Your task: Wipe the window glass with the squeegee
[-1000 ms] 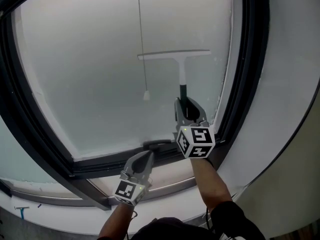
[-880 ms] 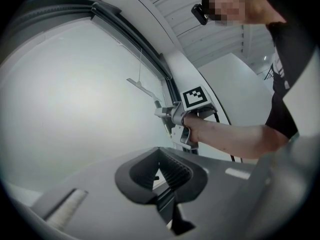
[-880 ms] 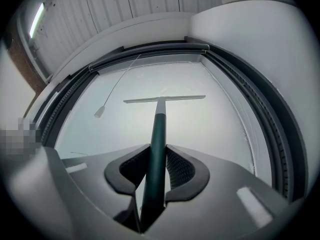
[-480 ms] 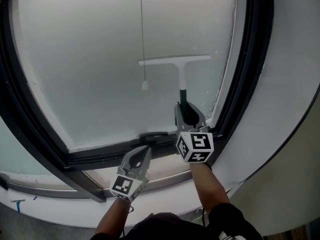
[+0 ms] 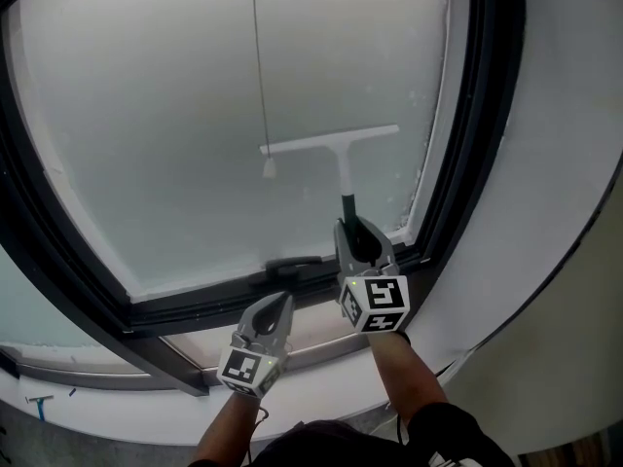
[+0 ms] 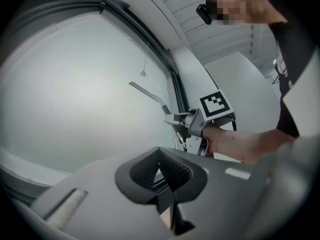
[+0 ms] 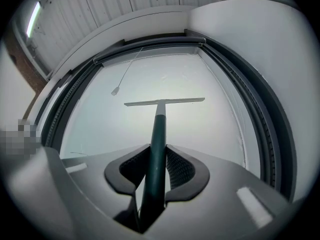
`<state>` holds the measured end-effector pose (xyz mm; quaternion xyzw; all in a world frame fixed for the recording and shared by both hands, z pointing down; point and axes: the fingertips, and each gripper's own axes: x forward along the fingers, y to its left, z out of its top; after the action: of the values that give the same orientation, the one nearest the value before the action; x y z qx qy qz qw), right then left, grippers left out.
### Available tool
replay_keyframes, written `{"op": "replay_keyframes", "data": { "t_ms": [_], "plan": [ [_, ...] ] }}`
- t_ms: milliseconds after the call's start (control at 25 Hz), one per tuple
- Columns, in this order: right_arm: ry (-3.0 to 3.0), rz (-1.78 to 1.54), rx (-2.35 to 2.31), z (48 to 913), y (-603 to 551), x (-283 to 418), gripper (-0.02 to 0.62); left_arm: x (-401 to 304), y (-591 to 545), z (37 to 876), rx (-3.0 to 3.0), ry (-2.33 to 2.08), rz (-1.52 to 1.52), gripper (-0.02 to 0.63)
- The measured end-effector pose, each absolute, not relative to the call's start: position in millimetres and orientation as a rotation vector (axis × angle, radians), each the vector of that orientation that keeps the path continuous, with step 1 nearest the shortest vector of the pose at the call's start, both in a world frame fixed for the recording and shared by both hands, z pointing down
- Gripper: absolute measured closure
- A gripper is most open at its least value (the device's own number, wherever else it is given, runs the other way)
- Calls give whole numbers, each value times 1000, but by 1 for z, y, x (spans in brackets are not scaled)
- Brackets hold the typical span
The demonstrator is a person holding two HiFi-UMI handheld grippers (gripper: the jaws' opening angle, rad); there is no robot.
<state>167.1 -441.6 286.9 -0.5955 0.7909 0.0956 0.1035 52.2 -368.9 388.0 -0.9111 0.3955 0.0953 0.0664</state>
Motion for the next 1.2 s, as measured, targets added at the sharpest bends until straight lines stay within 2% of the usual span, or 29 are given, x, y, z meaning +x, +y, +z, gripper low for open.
{"op": "replay_keyframes", "data": {
  "t_ms": [1200],
  "plan": [
    [2400,31,-1812,382,-425,160,500,51,-356,422,-2800,1245,190,607]
  ]
}}
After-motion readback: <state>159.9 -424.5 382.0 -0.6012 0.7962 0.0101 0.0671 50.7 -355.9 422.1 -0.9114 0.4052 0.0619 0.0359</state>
